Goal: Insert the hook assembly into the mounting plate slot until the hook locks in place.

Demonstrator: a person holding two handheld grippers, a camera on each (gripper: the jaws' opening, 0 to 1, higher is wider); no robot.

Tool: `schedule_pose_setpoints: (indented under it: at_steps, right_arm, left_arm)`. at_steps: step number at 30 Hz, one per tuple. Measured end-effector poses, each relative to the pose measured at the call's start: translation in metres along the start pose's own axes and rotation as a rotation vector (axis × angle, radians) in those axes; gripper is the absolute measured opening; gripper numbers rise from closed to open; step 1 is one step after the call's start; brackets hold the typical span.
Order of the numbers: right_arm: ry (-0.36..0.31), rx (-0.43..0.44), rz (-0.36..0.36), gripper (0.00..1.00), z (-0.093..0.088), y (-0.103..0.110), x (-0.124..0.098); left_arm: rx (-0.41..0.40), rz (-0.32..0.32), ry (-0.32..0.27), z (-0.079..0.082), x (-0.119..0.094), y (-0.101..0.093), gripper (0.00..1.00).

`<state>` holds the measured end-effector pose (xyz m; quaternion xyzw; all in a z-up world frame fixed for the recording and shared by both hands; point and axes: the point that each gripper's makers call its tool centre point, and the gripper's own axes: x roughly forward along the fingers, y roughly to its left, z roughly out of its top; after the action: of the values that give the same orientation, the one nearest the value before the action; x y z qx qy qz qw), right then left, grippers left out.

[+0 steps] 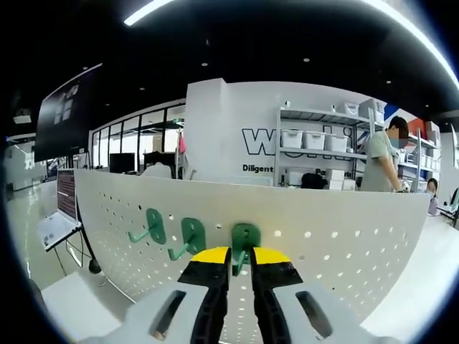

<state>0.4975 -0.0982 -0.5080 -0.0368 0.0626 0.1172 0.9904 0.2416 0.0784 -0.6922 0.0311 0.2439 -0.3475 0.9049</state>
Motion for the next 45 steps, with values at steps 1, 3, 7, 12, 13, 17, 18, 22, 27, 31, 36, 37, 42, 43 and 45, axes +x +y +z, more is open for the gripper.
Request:
schedule_pose_setpoints:
  at_steps: [1,3,7,12,13,17,18,22,27,31,36,37,42,43,45]
  right_arm:
    - [-0.001,0.010,0.002,0.08,-0.0001,0.0003,-0.0001]
    - [-0.002,0.010,0.003,0.08,-0.0001,0.0004,-0.0005]
    - [-0.002,0.011,0.000,0.08,-0.0013,-0.0005,-0.0009]
    - [0.001,0.008,-0.002,0.07,-0.0027,-0.0009,-0.0008]
    - [0.002,0.007,-0.001,0.07,-0.0028,-0.0006,-0.0008]
    - [0.009,-0.042,0.006,0.05,0.0017,-0.0001,0.0057]
    - [0.009,-0.035,0.004,0.04,0.0033,0.0002,0.0023]
    - [-0.006,-0.010,-0.005,0.02,0.0013,-0.0032,-0.0009]
    - [0.010,-0.004,-0.004,0.02,-0.0029,-0.0029,0.0006]
    - [0.009,-0.012,-0.008,0.02,-0.0027,-0.0027,0.0001]
    - [-0.008,-0.019,-0.003,0.05,0.0014,-0.0004,-0.0014]
    - [-0.015,-0.018,-0.003,0.06,0.0030,-0.0001,-0.0015]
    - [-0.005,-0.013,-0.005,0.07,-0.0022,-0.0017,0.0015]
    - [-0.002,-0.009,-0.005,0.06,-0.0034,-0.0019,0.0017]
    - [-0.002,-0.017,-0.005,0.06,-0.0042,-0.0006,0.0008]
  left_arm:
    - [-0.001,0.000,0.000,-0.0001,-0.0001,0.0000,0.48]
    - [-0.001,0.000,0.000,0.0001,-0.0001,0.0001,0.48]
    - [0.001,-0.002,0.000,0.0008,0.0001,-0.0001,0.48]
    - [0.002,-0.004,-0.001,0.0018,0.0008,-0.0005,0.48]
    - [0.002,-0.004,-0.001,0.0018,0.0008,-0.0006,0.48]
    - [-0.001,-0.007,-0.010,0.0046,0.0002,-0.0002,0.48]
    - [0.002,-0.005,-0.010,0.0050,0.0001,0.0004,0.48]
    - [-0.006,-0.002,-0.010,0.0050,0.0002,0.0032,0.48]
    - [0.002,-0.004,-0.015,0.0077,0.0008,0.0019,0.48]
    - [0.004,-0.008,-0.013,0.0075,0.0016,0.0009,0.48]
    - [0.003,-0.010,-0.012,0.0062,0.0021,0.0003,0.48]
    - [0.003,-0.010,-0.011,0.0061,0.0021,0.0001,0.48]
    - [0.003,-0.010,-0.013,0.0063,0.0019,0.0000,0.48]
    - [0.002,-0.009,-0.013,0.0061,0.0018,0.0003,0.48]
    - [0.000,-0.008,-0.014,0.0057,0.0014,0.0008,0.48]
